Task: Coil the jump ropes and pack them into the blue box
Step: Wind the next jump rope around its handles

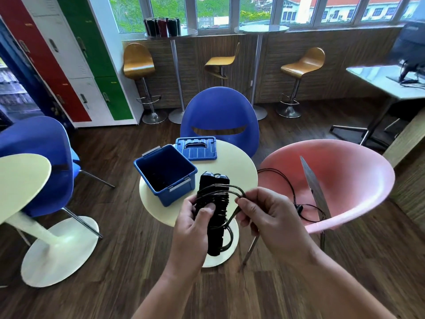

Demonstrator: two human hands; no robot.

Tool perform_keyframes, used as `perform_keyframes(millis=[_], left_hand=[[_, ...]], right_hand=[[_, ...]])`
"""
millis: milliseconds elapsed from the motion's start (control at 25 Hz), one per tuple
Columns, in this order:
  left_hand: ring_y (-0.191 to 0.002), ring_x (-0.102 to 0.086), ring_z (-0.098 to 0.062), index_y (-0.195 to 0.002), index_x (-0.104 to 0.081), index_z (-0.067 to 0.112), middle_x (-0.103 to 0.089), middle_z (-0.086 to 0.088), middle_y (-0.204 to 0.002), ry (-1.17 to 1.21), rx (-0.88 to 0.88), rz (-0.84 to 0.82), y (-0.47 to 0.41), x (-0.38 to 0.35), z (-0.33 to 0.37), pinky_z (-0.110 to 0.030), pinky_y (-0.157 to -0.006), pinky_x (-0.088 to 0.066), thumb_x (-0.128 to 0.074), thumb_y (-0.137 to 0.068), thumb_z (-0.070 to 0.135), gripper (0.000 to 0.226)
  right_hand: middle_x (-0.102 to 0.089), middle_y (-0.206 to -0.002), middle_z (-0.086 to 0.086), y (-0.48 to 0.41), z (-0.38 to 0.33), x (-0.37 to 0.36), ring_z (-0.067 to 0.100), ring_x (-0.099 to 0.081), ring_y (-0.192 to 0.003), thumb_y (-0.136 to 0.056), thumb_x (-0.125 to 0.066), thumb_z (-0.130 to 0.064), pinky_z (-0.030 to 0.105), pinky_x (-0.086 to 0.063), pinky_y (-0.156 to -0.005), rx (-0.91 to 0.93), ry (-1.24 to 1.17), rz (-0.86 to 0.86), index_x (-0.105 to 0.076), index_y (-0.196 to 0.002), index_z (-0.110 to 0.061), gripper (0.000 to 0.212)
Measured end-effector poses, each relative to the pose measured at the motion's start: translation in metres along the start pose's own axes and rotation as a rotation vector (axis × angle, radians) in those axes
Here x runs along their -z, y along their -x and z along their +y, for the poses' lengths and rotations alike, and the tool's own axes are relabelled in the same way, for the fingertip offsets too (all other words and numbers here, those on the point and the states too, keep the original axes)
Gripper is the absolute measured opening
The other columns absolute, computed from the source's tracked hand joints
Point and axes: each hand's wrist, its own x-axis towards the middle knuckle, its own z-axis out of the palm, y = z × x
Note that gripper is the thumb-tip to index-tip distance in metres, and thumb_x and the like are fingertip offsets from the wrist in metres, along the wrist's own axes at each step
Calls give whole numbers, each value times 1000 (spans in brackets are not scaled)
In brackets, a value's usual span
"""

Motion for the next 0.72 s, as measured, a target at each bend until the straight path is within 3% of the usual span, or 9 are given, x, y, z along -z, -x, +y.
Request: perform_keyframes(millis=[120,240,400,520,720], left_hand=[[-79,-69,-15,-115,-66,20,-73,-5,-92,-3,9,-18,1,-2,-1,-28,-68,-55,-59,-101,19,15],[-80,-69,-15,-113,-66,19,-74,-3,-92,-10,2,-11,1,-5,-2,-27,-68,-54,-62,-97,25,17],[-86,-71,-20,-114,-67,18,-77,-11,-100,-4,6,-15,1,-5,-4,-32,-73,-57,-59,-101,17,15],[-84,-72,-20,-111,-69,18,-78,-12,-98,-15,20,1,1,-6,-4,-33,-72,-59,-57,-101,14,15],[-82,-72,-21,-106,-70,18,-77,-15,-96,-22,64,0,1,-9,-6,-39,-70,-58,-62,-99,23,12]], right_hand=[[-69,-63,5,-1,0,-5,13,-61,-56,-97,-66,-7,26,-46,-46,9,-49,96,-71,-83,-13,16],[-70,-63,1,-1,-3,-10,9,-61,-54,-97,-67,-13,28,-49,-47,44,57,118,-71,-81,-19,17],[-68,-60,-9,-4,-8,-8,3,-59,-51,-96,-69,-20,20,-47,-53,105,327,38,-70,-79,-22,17],[-69,-62,-9,-11,-14,-5,6,-61,-56,-94,-70,-24,22,-48,-57,148,501,-45,-69,-77,-21,17],[-70,-66,-3,-17,-17,-12,9,-63,-60,-92,-71,-21,21,-49,-59,203,551,-129,-66,-78,-20,14]])
